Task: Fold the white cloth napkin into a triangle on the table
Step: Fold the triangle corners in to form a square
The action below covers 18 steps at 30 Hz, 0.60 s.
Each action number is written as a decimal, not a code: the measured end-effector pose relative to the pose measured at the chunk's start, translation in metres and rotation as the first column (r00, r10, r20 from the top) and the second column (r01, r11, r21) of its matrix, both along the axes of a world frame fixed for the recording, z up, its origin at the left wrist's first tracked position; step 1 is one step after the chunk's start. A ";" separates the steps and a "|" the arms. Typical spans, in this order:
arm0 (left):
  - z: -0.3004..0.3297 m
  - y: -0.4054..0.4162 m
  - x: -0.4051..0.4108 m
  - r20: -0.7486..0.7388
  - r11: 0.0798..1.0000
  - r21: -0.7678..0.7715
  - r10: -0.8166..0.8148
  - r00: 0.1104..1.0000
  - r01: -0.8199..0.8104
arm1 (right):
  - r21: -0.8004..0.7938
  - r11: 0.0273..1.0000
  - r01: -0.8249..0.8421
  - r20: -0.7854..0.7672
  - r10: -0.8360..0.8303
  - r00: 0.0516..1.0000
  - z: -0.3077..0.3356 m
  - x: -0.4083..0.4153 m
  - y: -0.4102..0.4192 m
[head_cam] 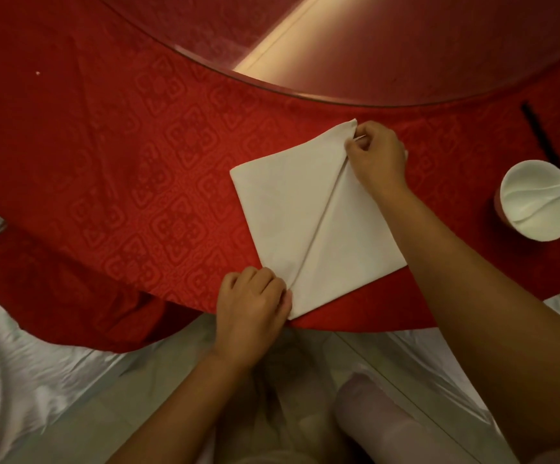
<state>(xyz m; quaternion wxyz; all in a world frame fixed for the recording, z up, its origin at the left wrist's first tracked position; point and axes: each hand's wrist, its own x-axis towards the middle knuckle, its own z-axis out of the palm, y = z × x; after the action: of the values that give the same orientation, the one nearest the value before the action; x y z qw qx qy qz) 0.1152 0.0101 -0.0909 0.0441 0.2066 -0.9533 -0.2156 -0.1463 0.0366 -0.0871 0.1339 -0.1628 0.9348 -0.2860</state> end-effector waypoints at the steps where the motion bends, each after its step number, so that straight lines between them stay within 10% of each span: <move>1: 0.003 0.000 -0.001 0.001 1.000 -0.011 -0.010 1.000 0.010 | -0.009 1.000 0.001 0.003 -0.001 1.000 0.000 0.000 0.000; 13: 0.006 0.007 -0.009 0.091 0.991 0.026 -0.131 0.987 0.129 | -0.077 0.997 -0.011 -0.051 0.008 0.999 -0.003 0.004 0.003; 18: 0.007 -0.011 -0.023 -0.215 0.990 0.135 0.004 0.977 0.025 | 0.161 0.968 -0.194 -0.445 0.246 0.861 -0.010 0.016 0.013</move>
<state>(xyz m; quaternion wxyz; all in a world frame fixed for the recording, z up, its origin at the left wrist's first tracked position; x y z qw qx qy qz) 0.0925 -0.0011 -0.0835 0.1312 0.1796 -0.9270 -0.3020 -0.1300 0.0498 -0.0975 -0.0514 -0.3240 0.9293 -0.1694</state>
